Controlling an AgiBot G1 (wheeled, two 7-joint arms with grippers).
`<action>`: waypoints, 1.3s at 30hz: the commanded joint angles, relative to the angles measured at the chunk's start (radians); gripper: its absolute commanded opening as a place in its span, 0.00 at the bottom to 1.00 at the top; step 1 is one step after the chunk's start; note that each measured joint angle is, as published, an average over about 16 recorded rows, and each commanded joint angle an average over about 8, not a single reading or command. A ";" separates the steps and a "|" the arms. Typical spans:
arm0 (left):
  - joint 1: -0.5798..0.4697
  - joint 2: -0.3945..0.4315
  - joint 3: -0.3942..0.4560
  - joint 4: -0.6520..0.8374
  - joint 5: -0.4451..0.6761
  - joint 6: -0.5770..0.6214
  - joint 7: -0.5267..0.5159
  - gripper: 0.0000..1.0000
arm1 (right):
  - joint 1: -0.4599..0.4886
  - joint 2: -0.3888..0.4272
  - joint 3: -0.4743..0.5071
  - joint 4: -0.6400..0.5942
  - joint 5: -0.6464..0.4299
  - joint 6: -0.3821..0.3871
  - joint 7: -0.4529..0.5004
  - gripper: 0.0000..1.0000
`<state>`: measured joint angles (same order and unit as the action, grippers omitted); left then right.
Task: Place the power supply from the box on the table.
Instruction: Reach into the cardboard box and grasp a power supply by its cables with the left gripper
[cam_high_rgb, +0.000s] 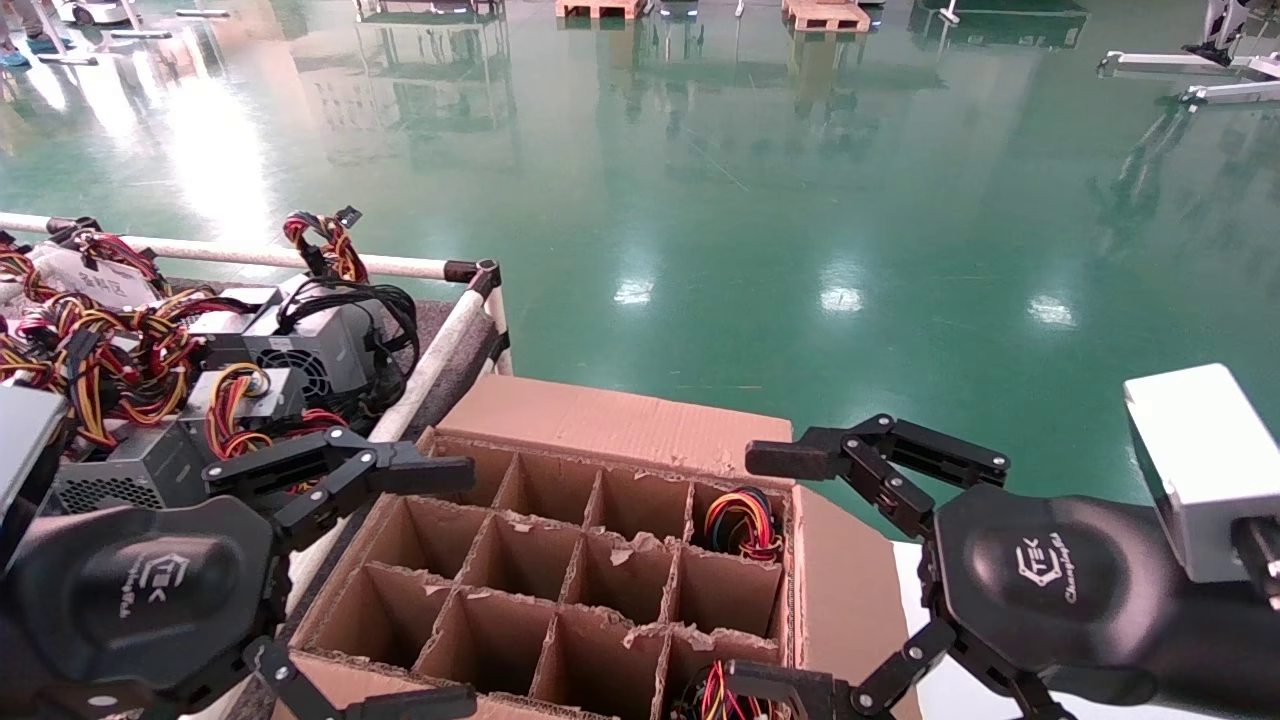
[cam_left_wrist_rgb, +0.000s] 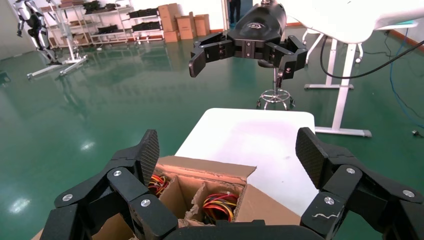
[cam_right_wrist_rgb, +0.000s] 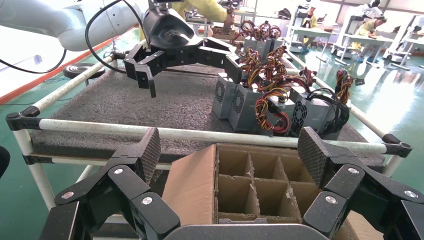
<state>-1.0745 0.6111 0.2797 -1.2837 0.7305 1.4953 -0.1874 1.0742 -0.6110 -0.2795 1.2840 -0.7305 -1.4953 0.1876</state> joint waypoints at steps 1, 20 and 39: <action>0.000 0.000 0.000 0.000 0.000 0.000 0.000 1.00 | 0.000 0.000 0.000 0.000 0.000 0.000 0.000 1.00; 0.000 0.000 0.000 0.000 0.000 0.000 0.000 1.00 | 0.000 0.000 0.000 0.000 0.000 0.000 0.000 0.38; 0.000 0.000 0.000 0.000 0.000 0.000 0.000 1.00 | 0.000 0.000 0.000 0.000 0.000 0.000 0.000 0.00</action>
<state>-1.0758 0.6109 0.2799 -1.2838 0.7321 1.4950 -0.1860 1.0742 -0.6110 -0.2795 1.2840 -0.7304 -1.4953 0.1876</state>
